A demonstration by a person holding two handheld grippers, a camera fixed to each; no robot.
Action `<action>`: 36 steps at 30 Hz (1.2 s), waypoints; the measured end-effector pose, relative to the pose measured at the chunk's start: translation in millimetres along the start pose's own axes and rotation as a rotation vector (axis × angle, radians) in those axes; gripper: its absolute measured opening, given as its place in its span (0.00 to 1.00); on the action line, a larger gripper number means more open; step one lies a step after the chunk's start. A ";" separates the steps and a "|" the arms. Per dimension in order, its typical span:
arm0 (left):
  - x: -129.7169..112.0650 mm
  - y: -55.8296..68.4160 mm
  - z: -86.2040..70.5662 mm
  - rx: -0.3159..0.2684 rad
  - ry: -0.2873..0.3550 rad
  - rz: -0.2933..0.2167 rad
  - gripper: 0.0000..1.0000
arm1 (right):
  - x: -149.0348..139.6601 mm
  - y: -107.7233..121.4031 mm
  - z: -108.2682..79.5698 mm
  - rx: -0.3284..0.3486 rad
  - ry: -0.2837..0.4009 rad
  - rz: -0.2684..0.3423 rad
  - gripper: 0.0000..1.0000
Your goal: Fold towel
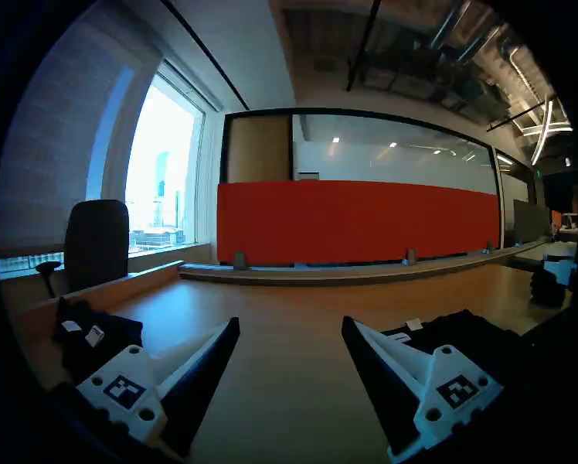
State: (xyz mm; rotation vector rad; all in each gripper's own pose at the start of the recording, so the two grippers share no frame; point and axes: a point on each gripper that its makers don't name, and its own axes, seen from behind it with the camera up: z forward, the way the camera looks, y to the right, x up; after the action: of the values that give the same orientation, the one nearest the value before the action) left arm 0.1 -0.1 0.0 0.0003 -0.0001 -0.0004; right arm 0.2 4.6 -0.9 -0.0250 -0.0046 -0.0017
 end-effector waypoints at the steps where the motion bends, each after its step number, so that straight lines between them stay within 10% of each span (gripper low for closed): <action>1: 0.8 -0.9 0.1 0.002 0.000 -0.003 0.98 | -0.7 0.2 0.0 -0.002 -0.005 0.001 1.00; 36: 184.4 -22.9 -6.4 -0.008 -0.071 0.014 0.98 | 207.1 -9.7 -5.9 -0.019 -0.003 -0.024 1.00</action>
State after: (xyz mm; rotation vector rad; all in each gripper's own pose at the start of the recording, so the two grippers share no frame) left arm 184.5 -23.1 -6.3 -0.0074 -0.0714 0.0136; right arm 207.4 -5.6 -5.6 -0.0443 -0.0075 -0.0256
